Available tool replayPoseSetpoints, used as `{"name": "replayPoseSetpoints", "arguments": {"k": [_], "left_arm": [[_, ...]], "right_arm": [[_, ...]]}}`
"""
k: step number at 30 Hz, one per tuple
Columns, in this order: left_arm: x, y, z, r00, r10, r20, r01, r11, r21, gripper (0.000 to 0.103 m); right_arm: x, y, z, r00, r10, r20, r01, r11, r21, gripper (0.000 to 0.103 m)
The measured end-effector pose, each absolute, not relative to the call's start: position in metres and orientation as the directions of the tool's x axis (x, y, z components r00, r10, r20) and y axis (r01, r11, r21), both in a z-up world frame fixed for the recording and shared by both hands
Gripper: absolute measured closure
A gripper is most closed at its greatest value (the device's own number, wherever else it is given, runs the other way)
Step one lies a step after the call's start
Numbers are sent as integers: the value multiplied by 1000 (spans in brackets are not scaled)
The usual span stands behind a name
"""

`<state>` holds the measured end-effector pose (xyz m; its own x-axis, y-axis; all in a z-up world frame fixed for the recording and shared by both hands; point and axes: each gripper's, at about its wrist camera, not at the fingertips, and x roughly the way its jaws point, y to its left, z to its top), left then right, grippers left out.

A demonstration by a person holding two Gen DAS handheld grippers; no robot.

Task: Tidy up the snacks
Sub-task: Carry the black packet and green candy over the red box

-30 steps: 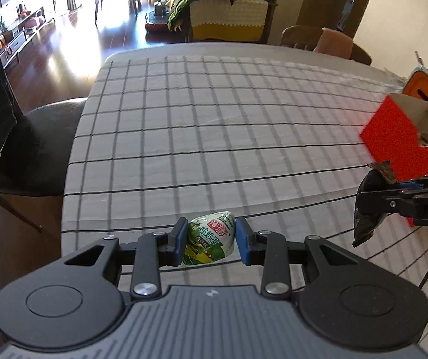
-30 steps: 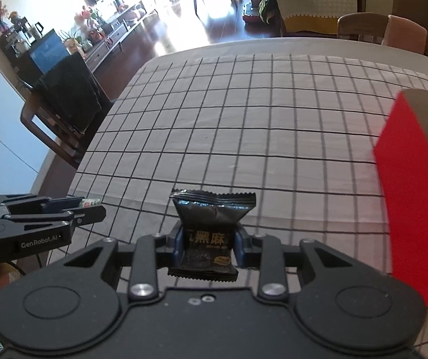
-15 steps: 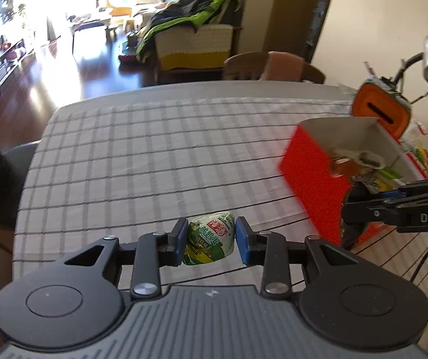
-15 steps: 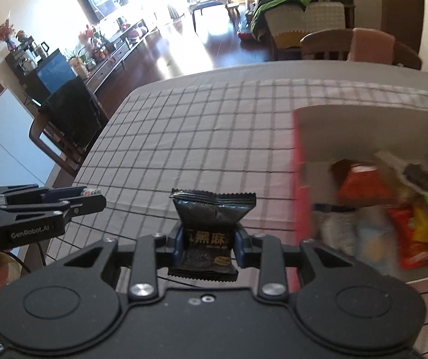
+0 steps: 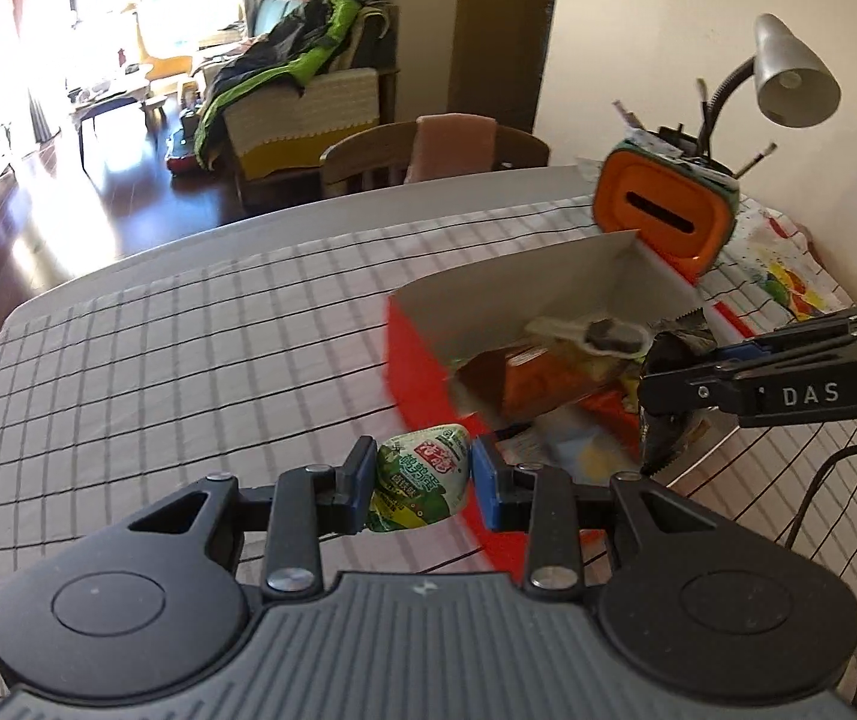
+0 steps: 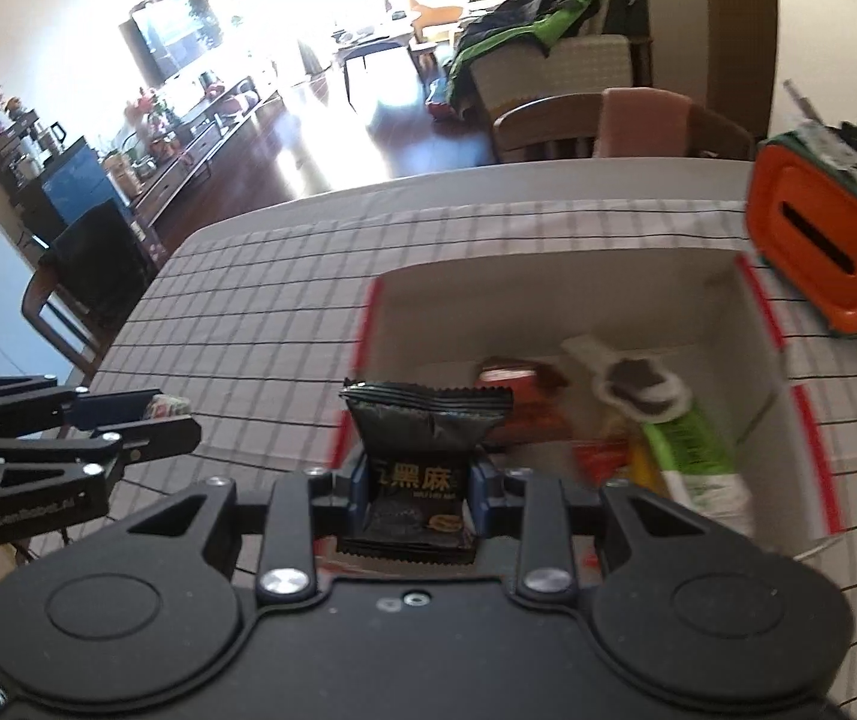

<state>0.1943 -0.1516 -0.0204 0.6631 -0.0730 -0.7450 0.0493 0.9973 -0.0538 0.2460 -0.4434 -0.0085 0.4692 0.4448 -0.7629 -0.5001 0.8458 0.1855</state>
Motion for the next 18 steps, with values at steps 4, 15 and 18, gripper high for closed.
{"name": "replayPoseSetpoints", "arguments": {"k": [4,15,18], "left_arm": [[210,-176,-21,656,-75,-751,61,997,-46,70],[253,-229,-45,593,-119,-796,101,992,-73,70],[265,-241,-55,568,-118,-814,108,992,-68,70]], "right_arm": [[253,-459,-14,478,428,-767,-490,854,171,72],[283,-414,-35,472,354,-807,-460,880,117,72],[295,-412,-44,439,353,-826,-460,878,131,72]]}}
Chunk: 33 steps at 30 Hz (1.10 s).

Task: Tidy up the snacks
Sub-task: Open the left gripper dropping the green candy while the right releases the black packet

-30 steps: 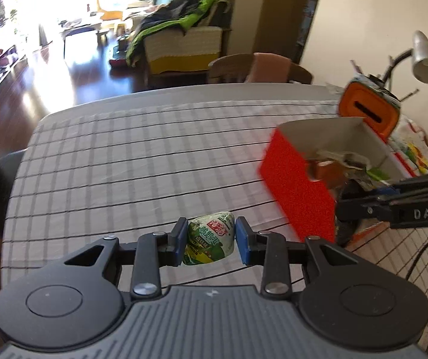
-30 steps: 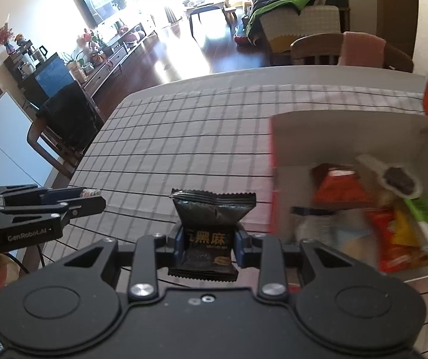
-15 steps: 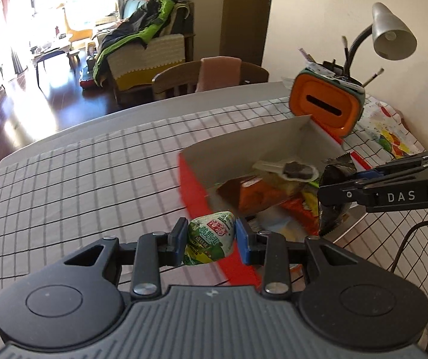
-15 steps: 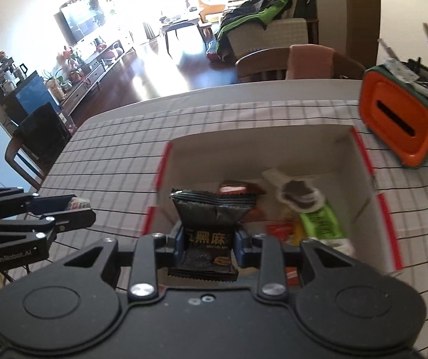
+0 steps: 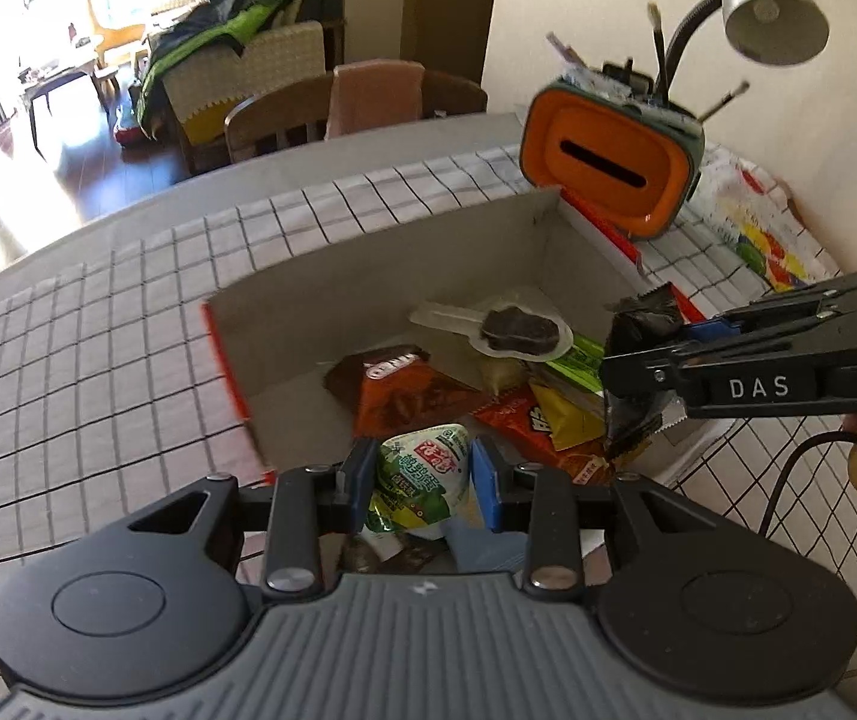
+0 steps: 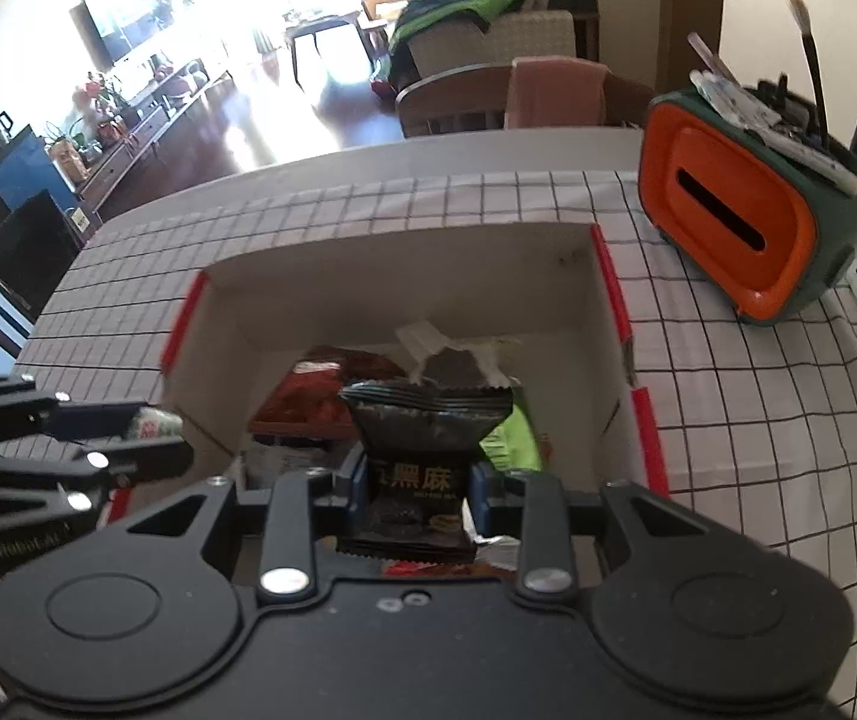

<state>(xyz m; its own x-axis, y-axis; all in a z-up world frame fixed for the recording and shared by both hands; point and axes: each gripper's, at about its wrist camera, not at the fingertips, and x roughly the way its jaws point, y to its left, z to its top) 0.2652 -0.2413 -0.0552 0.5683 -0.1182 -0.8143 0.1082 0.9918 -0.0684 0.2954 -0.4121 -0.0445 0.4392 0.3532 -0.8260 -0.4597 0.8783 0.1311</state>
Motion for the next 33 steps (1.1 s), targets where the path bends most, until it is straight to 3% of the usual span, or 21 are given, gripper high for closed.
{"name": "replayPoseSetpoints", "arguments": {"k": [15,29,33], "left_arm": [[298,-272,-97,448,-37,-893,126,992,22,69],[296,-263,-107,421,-49,-906,113,994,-1,66],[291,-258,-102,436,-60,-898,101,995,-18,57]], "right_arm": [[324,-381,-85,375,321,-870,-511,854,95,72],[321,-376,-93,352,322,-879,-505,856,111,71],[316,-376,-91,355,333,-874,-502,856,122,70]]}}
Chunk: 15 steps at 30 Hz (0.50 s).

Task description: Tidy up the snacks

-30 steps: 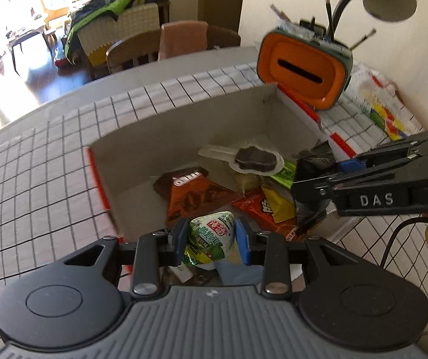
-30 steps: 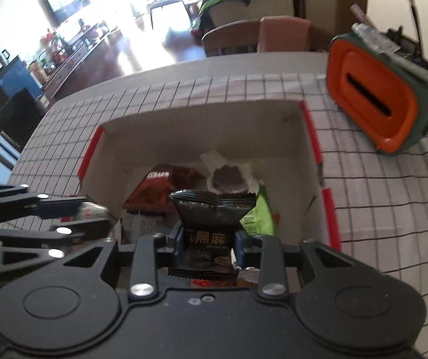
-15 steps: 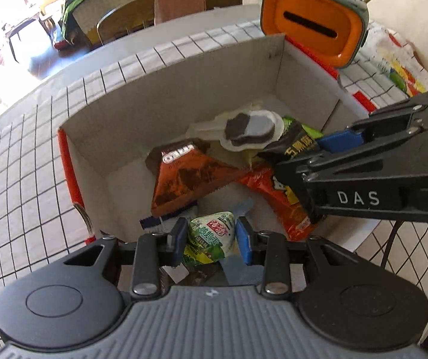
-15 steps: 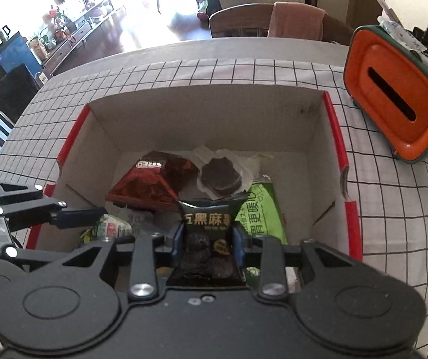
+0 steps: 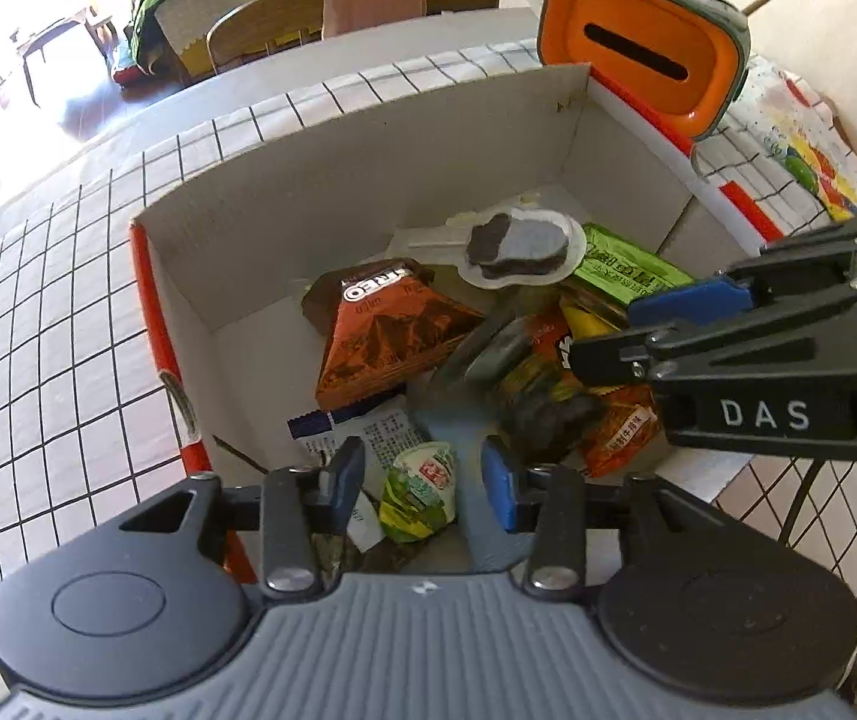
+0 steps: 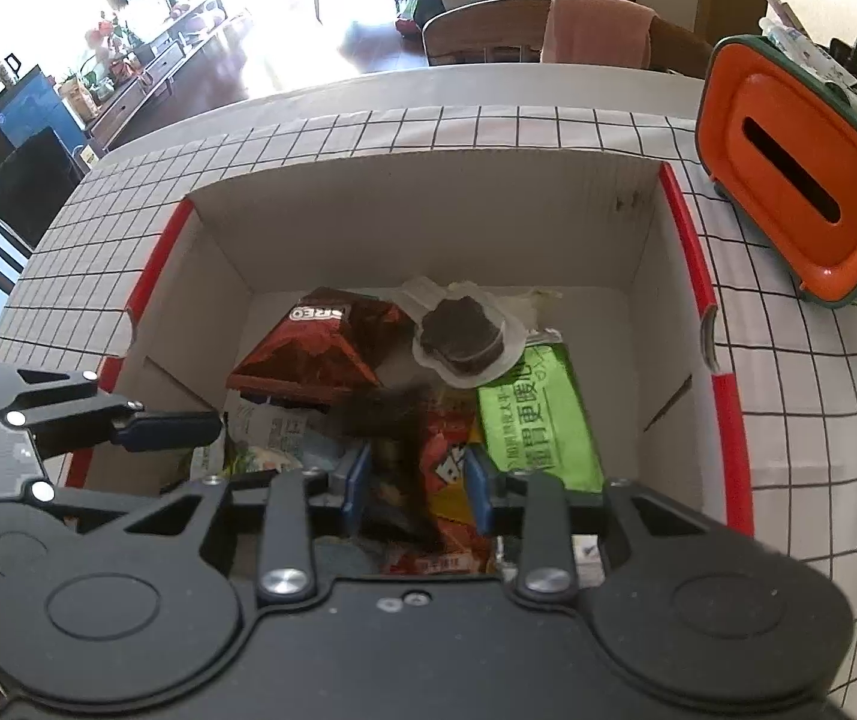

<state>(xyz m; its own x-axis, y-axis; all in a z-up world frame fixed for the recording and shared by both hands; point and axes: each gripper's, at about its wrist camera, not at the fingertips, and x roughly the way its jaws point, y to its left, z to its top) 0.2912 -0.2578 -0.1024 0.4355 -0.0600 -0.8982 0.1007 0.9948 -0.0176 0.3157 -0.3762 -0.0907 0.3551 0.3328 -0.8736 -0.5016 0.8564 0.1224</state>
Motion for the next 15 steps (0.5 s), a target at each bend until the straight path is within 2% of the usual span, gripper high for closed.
{"name": "replayPoseSetpoints", "arguments": {"k": [4,10,12,15], "left_arm": [[283,-253,-93,466,-81,-881,100,994,-39,54],[268,-244,-75,521,-84,-849,81,996,-49,42],[262,-241,-70,541,-81,-837,69,996,-52,34],[254,-237,-64,567,-75,-821,57,997,-52,32]], "right_arm": [[307,-377,-82,373,348,-860,-504,855,127,70],[292,-380,-65,415,370,-831,-500,856,131,69],[287,-383,-59,430,382,-818,-495,858,140,69],[279,-386,-52,446,397,-802,-495,856,149,69]]}}
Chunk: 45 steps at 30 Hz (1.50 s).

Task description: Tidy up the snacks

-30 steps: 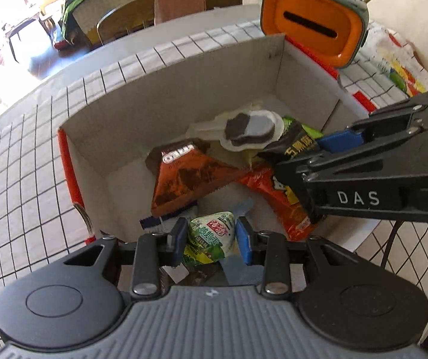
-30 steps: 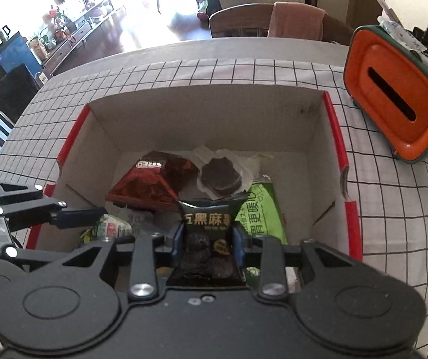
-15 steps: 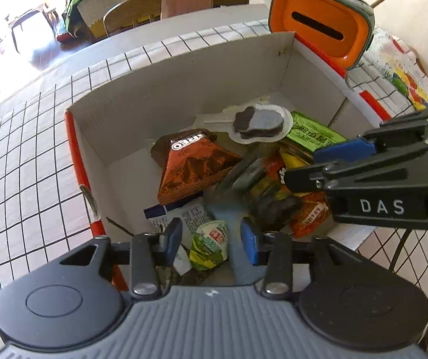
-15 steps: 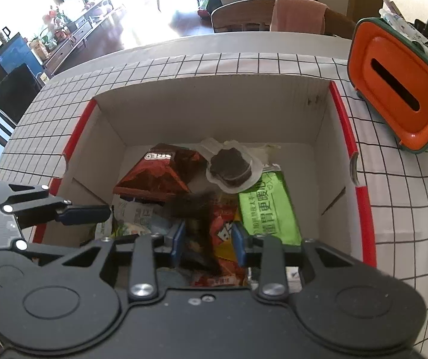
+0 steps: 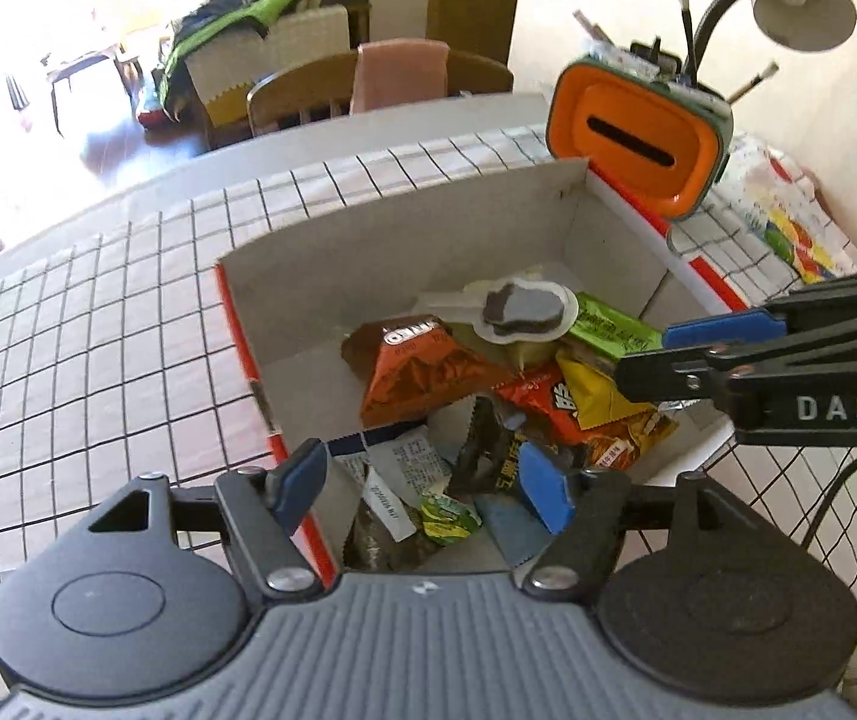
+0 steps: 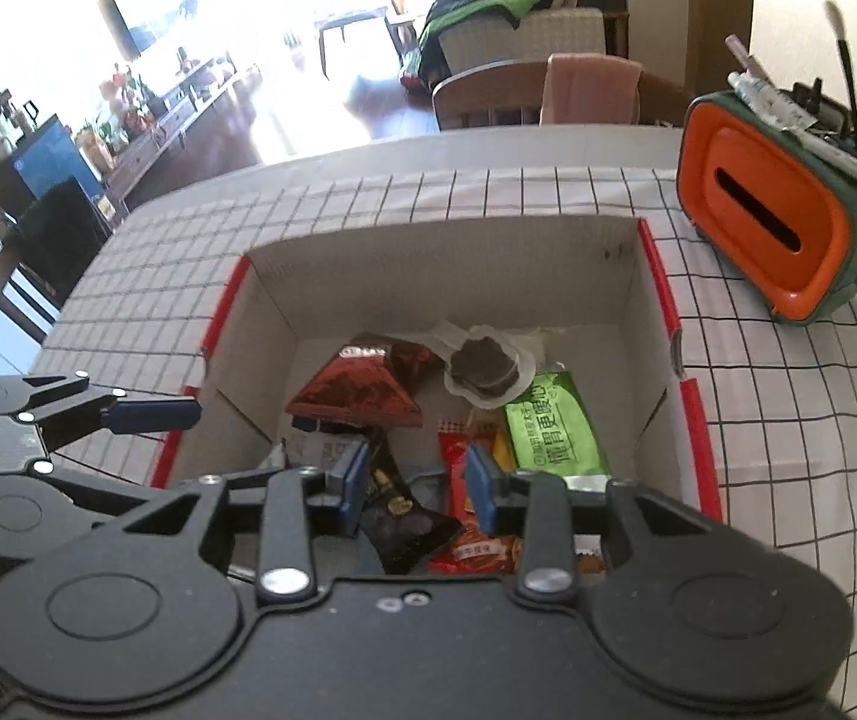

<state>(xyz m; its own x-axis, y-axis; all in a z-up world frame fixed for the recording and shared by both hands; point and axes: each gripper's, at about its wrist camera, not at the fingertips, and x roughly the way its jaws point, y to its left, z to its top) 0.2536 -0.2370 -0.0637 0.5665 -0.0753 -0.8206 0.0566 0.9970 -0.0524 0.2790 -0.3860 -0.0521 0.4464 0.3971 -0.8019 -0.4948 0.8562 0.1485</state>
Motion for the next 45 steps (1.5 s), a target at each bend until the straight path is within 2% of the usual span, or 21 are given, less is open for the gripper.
{"name": "replayPoseSetpoints", "arguments": {"k": [12,15,18,21,22,25,26,28,38,40,42,45], "left_arm": [[209,-230,-22,686,-63,-725,42,998,-48,22],[198,-230,-13,712,-65,-700,48,998,-44,19],[189,-228,-7,727,-69,-683,48,998,-50,19],[182,-229,-2,741,-67,-668,52,998,-43,18],[178,-230,0,745,-68,-664,55,998,-41,18],[171,-231,4,754,-69,-654,60,998,-35,18],[169,-231,5,757,-69,-650,61,998,-34,18],[165,-230,8,763,-69,-643,60,998,-35,18],[151,-230,11,758,-55,-650,27,998,-53,16],[149,-230,12,761,-62,-645,33,998,-57,13],[148,-230,12,762,-77,-643,41,997,-72,5],[147,-230,12,763,-93,-640,39,994,-99,2]], "right_arm": [[244,-394,-27,530,457,-714,-519,841,152,66],[238,-398,-23,547,463,-698,-513,844,157,64],[234,-401,-20,559,467,-685,-517,842,152,57],[227,-405,-17,583,474,-660,-518,842,149,32],[224,-406,-16,589,478,-652,-516,843,153,21],[218,-408,-13,609,479,-632,-516,845,143,14],[215,-409,-12,618,478,-624,-515,846,138,7],[211,-411,-12,634,480,-606,-513,848,135,1],[190,-411,-12,675,479,-561,-513,852,110,0],[186,-412,-13,679,481,-554,-515,850,108,0],[185,-413,-14,683,482,-549,-515,851,107,0],[183,-417,-14,691,479,-541,-506,855,110,0]]}}
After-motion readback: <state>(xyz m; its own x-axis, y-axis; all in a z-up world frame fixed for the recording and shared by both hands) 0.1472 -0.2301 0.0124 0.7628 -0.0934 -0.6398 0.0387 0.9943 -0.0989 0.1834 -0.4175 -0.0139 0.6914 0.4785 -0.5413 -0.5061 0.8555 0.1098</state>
